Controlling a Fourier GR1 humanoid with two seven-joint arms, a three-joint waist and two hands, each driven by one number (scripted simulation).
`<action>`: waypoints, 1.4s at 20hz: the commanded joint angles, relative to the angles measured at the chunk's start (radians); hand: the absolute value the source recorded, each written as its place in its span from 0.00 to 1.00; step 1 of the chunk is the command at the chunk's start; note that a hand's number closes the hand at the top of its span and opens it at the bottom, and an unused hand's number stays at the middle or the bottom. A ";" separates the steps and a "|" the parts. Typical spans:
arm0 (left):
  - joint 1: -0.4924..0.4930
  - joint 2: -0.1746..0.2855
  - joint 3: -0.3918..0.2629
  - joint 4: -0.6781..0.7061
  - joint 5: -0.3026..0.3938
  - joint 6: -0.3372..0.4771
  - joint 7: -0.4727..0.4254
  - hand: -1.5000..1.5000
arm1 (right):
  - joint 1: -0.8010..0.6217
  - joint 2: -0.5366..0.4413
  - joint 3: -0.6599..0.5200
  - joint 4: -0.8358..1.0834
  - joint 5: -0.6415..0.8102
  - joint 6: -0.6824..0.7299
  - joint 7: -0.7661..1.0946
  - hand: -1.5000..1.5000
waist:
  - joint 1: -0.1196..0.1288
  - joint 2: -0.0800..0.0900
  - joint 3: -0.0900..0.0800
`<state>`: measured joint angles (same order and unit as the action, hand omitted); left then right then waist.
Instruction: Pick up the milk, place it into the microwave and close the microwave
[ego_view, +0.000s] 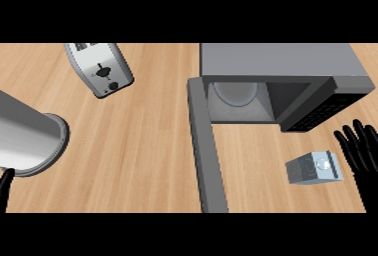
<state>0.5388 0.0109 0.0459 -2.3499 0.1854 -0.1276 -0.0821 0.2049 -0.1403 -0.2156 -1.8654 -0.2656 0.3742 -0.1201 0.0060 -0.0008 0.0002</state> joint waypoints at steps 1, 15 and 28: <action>0.068 -0.010 -0.055 -0.020 -0.026 0.014 -0.059 0.00 | -0.006 -0.028 -0.071 0.153 0.030 0.035 -0.108 0.00 | 0.002 0.000 0.000; 0.062 0.004 0.015 -0.022 0.021 -0.041 -0.049 0.00 | -0.057 -0.084 -0.100 0.456 0.170 0.125 -0.391 0.00 | -0.002 0.000 0.000; 0.152 -0.011 -0.036 -0.161 0.016 -0.027 0.024 0.00 | -0.263 -0.118 -0.110 0.831 0.294 0.030 -0.585 0.00 | 0.007 0.000 0.001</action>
<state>0.6399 0.0028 0.0222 -2.4019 0.1969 -0.1545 -0.1171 -0.0050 -0.2377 -0.3021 -1.1447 0.0047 0.4316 -0.6530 0.0098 -0.0006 0.0004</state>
